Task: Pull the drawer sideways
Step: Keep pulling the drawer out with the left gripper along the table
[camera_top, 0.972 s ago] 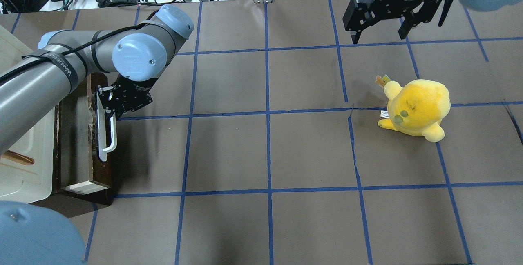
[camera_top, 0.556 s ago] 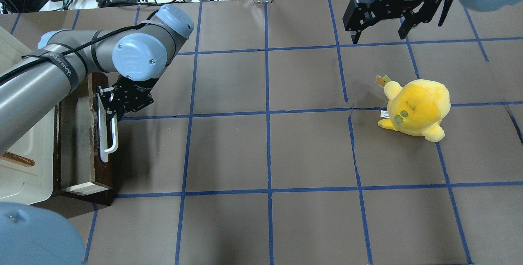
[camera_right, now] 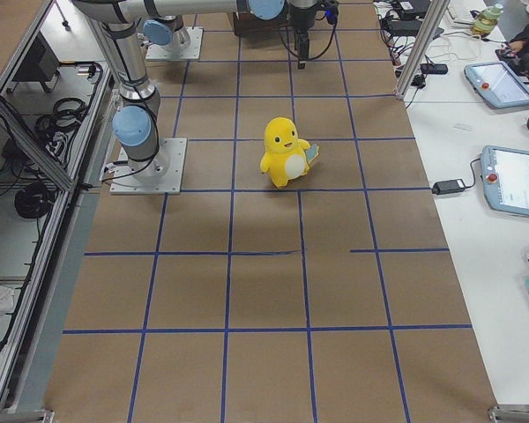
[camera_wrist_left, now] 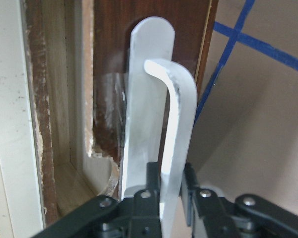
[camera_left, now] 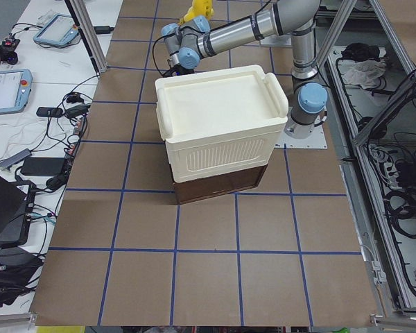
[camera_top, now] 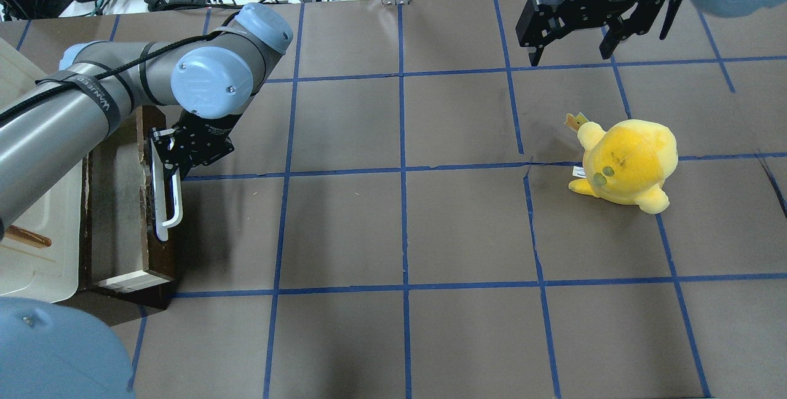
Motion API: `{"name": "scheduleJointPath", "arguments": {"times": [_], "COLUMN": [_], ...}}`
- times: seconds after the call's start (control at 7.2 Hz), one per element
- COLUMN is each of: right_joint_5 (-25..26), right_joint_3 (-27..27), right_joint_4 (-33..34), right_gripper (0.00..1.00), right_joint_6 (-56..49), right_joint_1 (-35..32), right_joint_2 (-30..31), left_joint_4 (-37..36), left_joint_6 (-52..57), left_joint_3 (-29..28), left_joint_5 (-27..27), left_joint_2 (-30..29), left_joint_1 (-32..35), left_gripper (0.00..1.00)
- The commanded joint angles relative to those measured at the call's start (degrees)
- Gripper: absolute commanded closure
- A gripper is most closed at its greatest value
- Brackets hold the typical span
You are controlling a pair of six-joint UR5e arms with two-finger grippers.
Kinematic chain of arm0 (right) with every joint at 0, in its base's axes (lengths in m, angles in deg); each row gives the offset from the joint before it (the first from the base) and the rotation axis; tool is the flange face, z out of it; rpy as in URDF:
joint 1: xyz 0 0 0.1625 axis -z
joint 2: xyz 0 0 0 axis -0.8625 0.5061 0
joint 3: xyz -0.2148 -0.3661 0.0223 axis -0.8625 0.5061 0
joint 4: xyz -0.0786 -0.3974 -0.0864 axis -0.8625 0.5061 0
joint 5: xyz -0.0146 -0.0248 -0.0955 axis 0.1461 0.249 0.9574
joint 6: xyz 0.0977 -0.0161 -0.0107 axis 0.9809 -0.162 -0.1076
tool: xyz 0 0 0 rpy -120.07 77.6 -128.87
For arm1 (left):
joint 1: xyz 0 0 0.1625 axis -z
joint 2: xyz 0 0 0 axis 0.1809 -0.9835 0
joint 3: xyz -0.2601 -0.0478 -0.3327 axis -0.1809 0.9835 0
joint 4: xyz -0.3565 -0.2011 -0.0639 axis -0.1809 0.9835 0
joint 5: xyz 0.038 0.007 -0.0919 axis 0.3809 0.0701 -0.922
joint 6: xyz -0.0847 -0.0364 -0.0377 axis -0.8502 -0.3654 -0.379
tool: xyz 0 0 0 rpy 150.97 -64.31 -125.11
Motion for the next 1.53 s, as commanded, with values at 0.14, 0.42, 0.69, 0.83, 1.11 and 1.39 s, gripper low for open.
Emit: {"name": "scheduleJointPath", "arguments": {"times": [0.14,0.42,0.69,0.83,1.11,1.39], "right_joint_5": [-0.04,0.05,0.05,0.05,0.05,-0.04], "right_joint_3": [0.00,0.00,0.00,0.00,0.00,0.00], "right_joint_4": [0.00,0.00,0.00,0.00,0.00,0.00], "right_gripper": [0.00,0.00,0.00,0.00,0.00,0.00], "right_joint_6": [0.01,0.01,0.01,0.01,0.00,0.01], "right_joint_1": [0.00,0.00,0.00,0.00,0.00,0.00], "right_joint_2": [0.00,0.00,0.00,0.00,0.00,0.00], "left_joint_4": [-0.18,-0.09,-0.09,-0.09,-0.09,-0.09], "left_joint_6": [-1.58,-1.77,-1.86,-2.73,-3.00,-3.09], "left_joint_3": [-0.82,-1.71,-1.97,-2.50,-3.29,-3.64], "left_joint_5": [-0.25,-0.34,-1.21,-1.56,-1.92,-2.27], "left_joint_2": [-1.00,-1.62,-1.80,-2.06,-2.59,-2.85], "left_joint_1": [1.24,2.12,2.82,3.44,3.97,4.50], "left_gripper": [1.00,1.00,1.00,1.00,1.00,1.00]}}
